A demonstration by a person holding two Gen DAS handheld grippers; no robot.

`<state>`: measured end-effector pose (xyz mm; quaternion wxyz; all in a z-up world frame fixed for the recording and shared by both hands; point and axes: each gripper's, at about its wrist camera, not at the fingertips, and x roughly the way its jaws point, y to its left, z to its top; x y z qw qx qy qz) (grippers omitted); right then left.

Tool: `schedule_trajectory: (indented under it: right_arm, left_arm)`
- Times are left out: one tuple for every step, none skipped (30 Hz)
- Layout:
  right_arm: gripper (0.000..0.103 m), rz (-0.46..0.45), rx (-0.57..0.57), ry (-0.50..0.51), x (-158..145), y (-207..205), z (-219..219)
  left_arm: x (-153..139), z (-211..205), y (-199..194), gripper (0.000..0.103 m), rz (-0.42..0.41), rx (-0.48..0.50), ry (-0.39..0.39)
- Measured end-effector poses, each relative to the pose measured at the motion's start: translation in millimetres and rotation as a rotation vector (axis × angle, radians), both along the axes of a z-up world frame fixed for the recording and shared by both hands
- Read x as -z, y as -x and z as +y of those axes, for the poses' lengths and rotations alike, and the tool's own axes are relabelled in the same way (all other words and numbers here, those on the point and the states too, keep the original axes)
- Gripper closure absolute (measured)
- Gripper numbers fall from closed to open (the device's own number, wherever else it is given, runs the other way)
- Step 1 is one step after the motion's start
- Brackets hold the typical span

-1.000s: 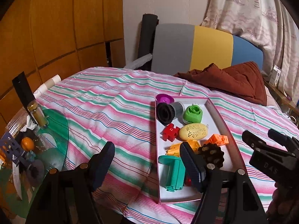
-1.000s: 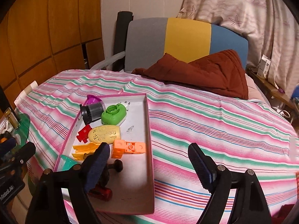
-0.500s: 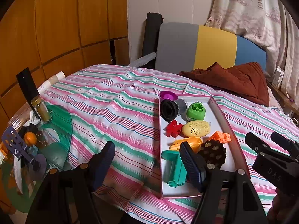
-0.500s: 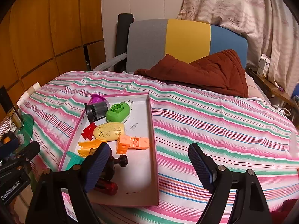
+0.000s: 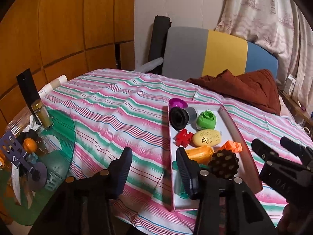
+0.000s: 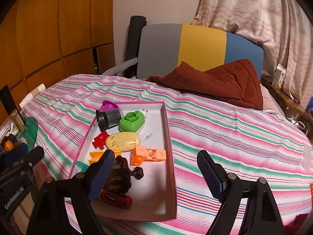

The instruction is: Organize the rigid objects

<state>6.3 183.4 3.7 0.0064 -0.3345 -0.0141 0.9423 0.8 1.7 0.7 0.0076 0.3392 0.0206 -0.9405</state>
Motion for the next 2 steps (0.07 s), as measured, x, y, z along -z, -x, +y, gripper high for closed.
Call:
schedule_trajectory:
  right_arm:
    - [0.016,-0.001,-0.002,0.001,0.7,0.2,-1.4]
    - [0.016,-0.002,-0.004,0.001,1.1,0.1,-2.1]
  left_arm:
    - [0.4,0.5,-0.1,0.056,0.000,0.000,0.007]
    - [1.5,-0.4,1.0,0.056,-0.010,-0.001,0.002]
